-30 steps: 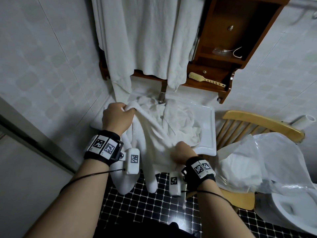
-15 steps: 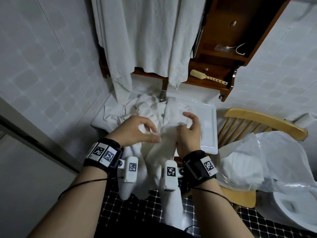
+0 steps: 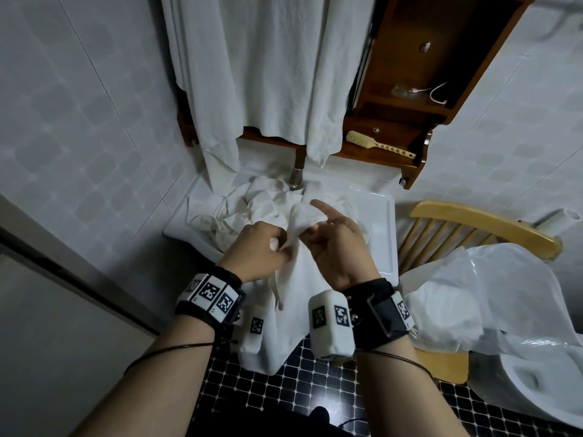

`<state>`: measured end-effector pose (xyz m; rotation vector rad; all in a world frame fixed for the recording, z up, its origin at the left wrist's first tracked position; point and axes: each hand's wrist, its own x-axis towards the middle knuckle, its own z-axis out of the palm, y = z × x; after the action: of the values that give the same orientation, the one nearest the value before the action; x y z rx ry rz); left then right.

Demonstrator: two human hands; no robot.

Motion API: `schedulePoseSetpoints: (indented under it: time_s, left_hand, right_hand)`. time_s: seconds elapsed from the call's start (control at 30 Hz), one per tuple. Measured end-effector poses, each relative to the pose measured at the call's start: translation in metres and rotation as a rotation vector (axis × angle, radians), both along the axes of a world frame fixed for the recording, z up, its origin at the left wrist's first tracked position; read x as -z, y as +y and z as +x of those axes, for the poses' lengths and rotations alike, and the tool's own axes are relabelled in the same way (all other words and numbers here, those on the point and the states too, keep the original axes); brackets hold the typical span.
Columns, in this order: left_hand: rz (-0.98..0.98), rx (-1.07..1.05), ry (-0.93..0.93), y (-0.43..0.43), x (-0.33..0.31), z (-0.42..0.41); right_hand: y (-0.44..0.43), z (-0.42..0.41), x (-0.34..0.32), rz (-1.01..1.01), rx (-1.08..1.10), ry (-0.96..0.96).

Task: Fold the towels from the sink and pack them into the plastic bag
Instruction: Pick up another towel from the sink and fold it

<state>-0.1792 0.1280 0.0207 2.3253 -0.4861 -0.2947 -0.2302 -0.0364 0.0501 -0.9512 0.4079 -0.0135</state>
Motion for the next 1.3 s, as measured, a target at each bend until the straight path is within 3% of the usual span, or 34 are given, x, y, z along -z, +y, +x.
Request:
schedulePoseSetpoints:
  time_s: [0.07, 0.17, 0.23, 0.3, 0.33, 0.4, 0.43, 0.5, 0.57, 0.77, 0.87, 1.07, 1.17, 1.3]
  left_hand:
    - [-0.051, -0.002, -0.021, 0.007, 0.005, 0.007]
    - [-0.118, -0.012, -0.051, 0.015, -0.004, 0.014]
    - [-0.155, 0.034, -0.069, 0.012, -0.014, 0.013]
    - [-0.149, 0.082, -0.051, 0.006, -0.02, 0.01]
    - [-0.134, 0.102, -0.036, 0.003, -0.02, 0.01]
    - [-0.089, 0.138, -0.011, 0.002, -0.02, 0.011]
    - [-0.08, 0.144, 0.008, 0.002, -0.02, 0.012]
    - [-0.1, 0.14, 0.032, 0.005, -0.02, 0.015]
    - [-0.118, 0.129, 0.026, 0.008, -0.021, 0.016]
    - [-0.324, 0.089, 0.024, 0.017, -0.035, 0.011]
    - [-0.333, 0.134, 0.025, 0.023, -0.042, 0.012]
    - [-0.263, 0.181, 0.031, 0.028, -0.034, 0.016]
    - [-0.259, 0.177, 0.099, 0.032, -0.032, 0.016]
    - [-0.251, 0.033, 0.064, 0.034, -0.028, 0.022]
  right_hand:
    - [-0.014, 0.001, 0.011, -0.244, 0.101, -0.017]
    - [-0.033, 0.002, 0.025, -0.902, 0.121, 0.091]
    - [-0.036, 0.0, 0.031, -1.346, -0.096, 0.206]
    - [-0.028, 0.0, 0.039, -1.586, -0.368, 0.341]
    - [-0.022, -0.001, 0.041, -1.656, -0.39, 0.329]
    - [-0.014, -0.001, 0.044, -1.591, -0.282, 0.037]
    - [-0.01, 0.0, 0.044, -1.476, -0.248, -0.149]
    - [-0.001, -0.002, 0.038, -1.205, -0.292, -0.303]
    - [0.006, -0.002, 0.037, -1.082, -0.303, -0.264]
    - [0.01, -0.002, 0.038, -1.015, -0.526, -0.176]
    - [0.013, -0.001, 0.045, -1.157, -0.437, -0.186]
    - [0.014, 0.0, 0.046, -1.235, -0.375, -0.119]
    - [0.006, -0.002, 0.045, -1.129, -0.239, 0.005]
    - [-0.009, -0.003, 0.041, -1.002, -0.115, 0.007]
